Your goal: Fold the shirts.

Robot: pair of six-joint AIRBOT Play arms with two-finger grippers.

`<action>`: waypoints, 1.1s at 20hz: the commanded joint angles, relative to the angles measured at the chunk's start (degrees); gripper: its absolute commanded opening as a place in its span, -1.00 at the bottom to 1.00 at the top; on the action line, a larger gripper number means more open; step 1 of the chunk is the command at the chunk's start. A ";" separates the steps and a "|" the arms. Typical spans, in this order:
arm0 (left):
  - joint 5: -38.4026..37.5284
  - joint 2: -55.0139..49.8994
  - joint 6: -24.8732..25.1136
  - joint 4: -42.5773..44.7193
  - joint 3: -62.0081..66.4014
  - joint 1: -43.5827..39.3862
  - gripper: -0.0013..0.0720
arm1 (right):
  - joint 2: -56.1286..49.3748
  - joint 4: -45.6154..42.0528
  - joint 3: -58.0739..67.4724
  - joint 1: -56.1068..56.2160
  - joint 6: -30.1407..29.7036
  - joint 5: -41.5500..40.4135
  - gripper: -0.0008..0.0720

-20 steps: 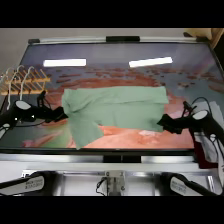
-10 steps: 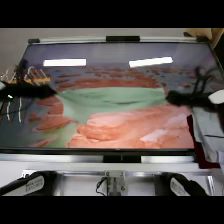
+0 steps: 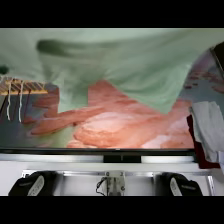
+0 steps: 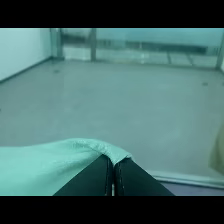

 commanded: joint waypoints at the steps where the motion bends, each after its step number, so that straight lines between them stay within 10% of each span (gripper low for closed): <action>1: -4.09 6.45 -5.05 7.08 2.60 0.04 -0.88 | 5.53 -6.29 3.08 0.02 4.83 5.57 -0.78; 11: -16.28 1.36 -5.25 11.72 -15.10 0.02 -0.88 | -6.10 -17.70 -5.95 0.02 4.15 36.20 -0.78; 18: -4.63 -16.41 -3.48 9.84 -35.78 -1.90 -0.88 | -24.61 -16.17 -27.28 0.07 4.35 6.16 -0.78; 22: 7.19 -32.83 -3.52 9.77 -33.38 -6.03 -0.88 | -37.83 -0.42 -27.28 0.09 6.69 -15.28 -0.78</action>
